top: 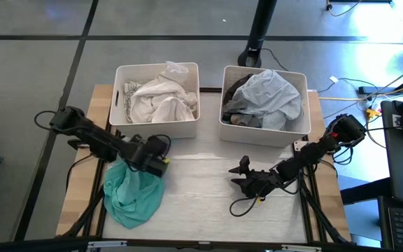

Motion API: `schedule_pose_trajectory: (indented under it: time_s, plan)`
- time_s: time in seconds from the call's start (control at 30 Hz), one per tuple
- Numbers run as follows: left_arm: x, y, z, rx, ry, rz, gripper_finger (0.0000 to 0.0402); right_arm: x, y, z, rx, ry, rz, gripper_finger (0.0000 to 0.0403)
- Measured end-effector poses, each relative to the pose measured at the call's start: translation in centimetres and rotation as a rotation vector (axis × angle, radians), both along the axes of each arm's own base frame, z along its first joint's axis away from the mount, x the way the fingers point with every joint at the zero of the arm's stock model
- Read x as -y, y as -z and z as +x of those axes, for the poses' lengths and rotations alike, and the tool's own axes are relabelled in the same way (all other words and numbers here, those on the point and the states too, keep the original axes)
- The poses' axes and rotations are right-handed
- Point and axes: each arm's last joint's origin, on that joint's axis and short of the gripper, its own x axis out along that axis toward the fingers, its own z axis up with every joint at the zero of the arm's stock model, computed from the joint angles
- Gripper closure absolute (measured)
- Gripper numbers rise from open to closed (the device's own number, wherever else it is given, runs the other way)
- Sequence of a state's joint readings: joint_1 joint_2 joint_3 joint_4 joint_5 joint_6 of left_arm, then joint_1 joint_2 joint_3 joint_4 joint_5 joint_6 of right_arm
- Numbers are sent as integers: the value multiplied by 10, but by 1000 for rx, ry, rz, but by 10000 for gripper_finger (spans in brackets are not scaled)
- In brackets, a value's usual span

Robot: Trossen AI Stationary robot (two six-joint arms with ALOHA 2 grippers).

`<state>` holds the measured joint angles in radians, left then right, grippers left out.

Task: Sort clothes
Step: Put the dark blue sock into the right white bin

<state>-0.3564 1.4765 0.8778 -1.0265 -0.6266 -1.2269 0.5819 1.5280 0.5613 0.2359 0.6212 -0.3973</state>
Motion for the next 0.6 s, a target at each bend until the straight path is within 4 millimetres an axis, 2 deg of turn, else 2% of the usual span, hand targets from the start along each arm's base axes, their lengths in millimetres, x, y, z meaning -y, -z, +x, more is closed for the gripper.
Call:
schedule_pose_trajectory:
  time_s: [0.37, 0.6]
  plan:
    - [20, -69, 54, 262, 319, 88, 390, 0, 0, 0, 0, 0, 0, 182]
    - [19, -107, 90, 510, 527, 240, 389, 0, 0, 0, 0, 0, 0, 182]
